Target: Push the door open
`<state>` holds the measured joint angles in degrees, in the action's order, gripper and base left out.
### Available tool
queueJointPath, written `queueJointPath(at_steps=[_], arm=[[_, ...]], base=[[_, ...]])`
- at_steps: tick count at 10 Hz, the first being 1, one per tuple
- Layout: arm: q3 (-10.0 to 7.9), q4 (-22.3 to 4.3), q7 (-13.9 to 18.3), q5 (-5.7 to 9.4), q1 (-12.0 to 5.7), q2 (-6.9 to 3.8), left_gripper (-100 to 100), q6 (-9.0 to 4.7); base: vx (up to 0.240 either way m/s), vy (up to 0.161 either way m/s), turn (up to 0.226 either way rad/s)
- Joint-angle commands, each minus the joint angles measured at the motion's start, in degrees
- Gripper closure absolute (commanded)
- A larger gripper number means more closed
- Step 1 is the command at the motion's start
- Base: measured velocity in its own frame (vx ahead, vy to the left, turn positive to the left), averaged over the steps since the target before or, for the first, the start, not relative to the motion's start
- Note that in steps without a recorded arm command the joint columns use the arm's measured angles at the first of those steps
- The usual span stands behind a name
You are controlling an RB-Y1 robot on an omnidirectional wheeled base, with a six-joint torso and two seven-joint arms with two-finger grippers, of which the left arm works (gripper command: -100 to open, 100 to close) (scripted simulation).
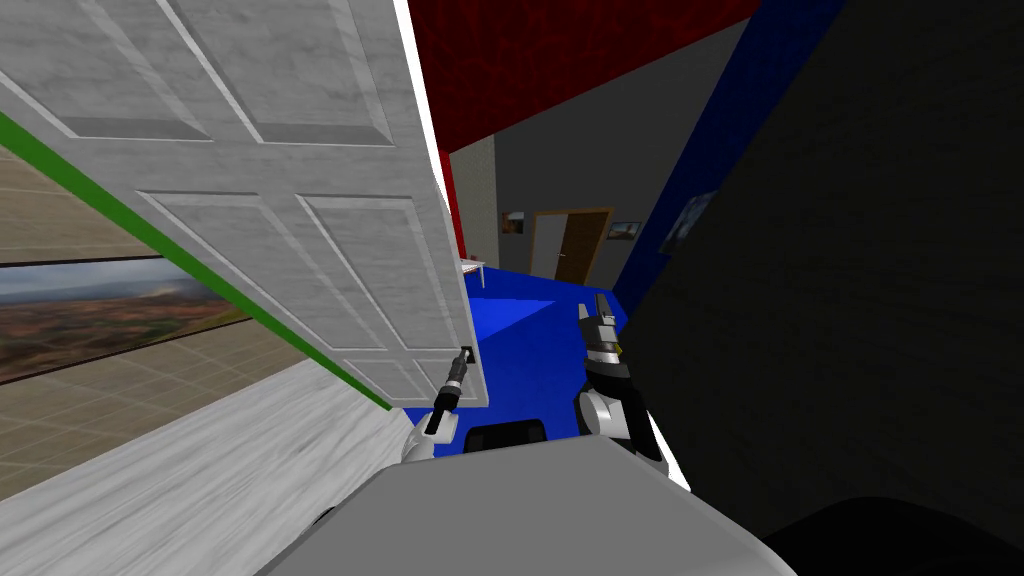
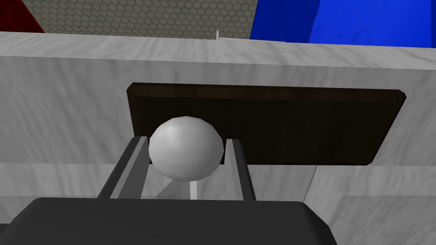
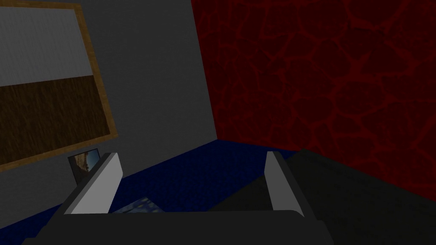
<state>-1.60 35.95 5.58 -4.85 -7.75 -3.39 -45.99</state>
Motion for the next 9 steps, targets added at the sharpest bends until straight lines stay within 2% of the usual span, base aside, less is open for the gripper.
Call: queueJointPath(at_steps=[1,3,5,8,9], arm=[[-1.37,-1.05,-0.37,0.77,-1.21,-0.95,100,-0.94],[-2.37,-1.07,-0.75,1.35,-1.22,-1.32,100,-0.85],[-2.37,-1.07,-0.75,1.35,-1.22,-1.32,100,-0.85],[-4.71,-1.12,-1.64,2.7,-1.22,-1.93,100,-0.63],[-4.71,-1.12,-1.64,2.7,-1.22,-1.93,100,-0.63]], base=[[0.195,-0.054,0.03],[0.209,-0.079,0.032],[0.106,-0.013,0.0],[0.184,-0.066,0.082],[0.129,-0.05,0.006]])
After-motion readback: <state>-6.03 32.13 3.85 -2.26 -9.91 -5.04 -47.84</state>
